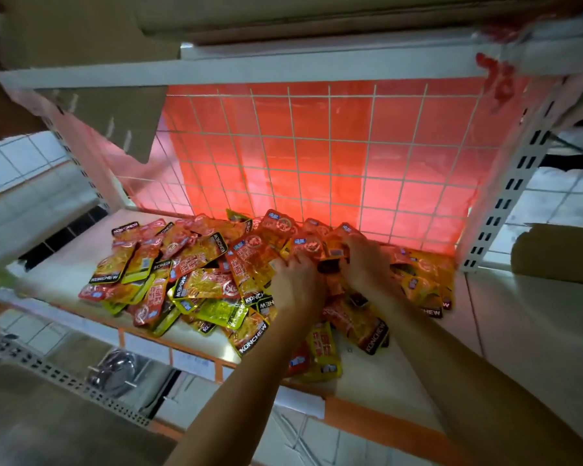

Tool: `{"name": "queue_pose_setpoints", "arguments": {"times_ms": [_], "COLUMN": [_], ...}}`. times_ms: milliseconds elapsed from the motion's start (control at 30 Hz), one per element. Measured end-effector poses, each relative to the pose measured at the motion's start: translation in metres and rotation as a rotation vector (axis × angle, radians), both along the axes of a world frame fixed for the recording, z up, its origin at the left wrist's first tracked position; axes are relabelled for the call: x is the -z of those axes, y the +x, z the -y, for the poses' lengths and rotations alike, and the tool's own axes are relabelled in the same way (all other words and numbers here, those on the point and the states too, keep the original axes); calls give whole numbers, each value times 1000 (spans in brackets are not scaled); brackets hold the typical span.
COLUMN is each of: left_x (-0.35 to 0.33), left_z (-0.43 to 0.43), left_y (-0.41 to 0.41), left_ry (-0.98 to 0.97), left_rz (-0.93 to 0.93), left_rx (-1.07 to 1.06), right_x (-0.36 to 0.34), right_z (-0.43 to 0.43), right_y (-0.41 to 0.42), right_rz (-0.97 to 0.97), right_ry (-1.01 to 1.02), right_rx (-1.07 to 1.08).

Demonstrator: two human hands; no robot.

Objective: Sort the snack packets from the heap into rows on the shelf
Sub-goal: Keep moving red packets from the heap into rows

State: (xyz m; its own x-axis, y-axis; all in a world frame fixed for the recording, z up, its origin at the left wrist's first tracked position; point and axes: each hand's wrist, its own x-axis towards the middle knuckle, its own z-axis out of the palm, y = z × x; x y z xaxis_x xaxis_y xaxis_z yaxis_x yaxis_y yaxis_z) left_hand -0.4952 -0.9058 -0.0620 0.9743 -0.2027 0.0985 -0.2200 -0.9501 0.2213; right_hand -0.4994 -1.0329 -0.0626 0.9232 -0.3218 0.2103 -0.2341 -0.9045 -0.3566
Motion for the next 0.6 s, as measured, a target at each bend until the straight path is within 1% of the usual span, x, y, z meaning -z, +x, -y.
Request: {"name": "queue_pose_setpoints", "arguments": {"times_ms": [33, 100, 167, 233, 267, 300, 333, 367, 400, 433, 500, 533, 600], "left_x": [0, -1, -3, 1, 1, 3, 6, 6, 4, 0, -13, -18, -26], "left_z": [-1, -5, -5, -1, 1, 2, 4, 5, 7, 11, 22, 28, 42], "left_y": [-1, -4, -11, -19, -23, -26, -26, -25, -26, -28, -36, -40, -49], "left_ry": [22, 28, -77, -170, -158, -101, -43, -28, -61, -127, -326, -432, -610], "left_rz": [17, 113, 244, 307, 245, 185, 173, 184, 191, 206, 242, 230, 148], "left_rx": [25, 87, 182, 238, 241, 261, 296, 333, 359, 371, 359, 350, 343], "right_x": [0, 0, -1, 1, 2, 3, 2, 1, -1, -2, -5, -7, -9], "right_z": [0, 2, 5, 8, 9, 11, 11, 13, 15, 17, 24, 29, 44], "right_y": [-4, -14, -25, -39, -45, -53, -60, -68, -76, -83, -96, -103, -115], "right_rz": [31, 95, 138, 178, 211, 251, 295, 346, 397, 447, 502, 501, 481], "right_ry": [7, 46, 59, 43, 51, 66, 77, 86, 95, 108, 192, 269, 451], "right_rx": [13, 37, 66, 74, 60, 41, 28, 30, 41, 57, 117, 166, 272]}}
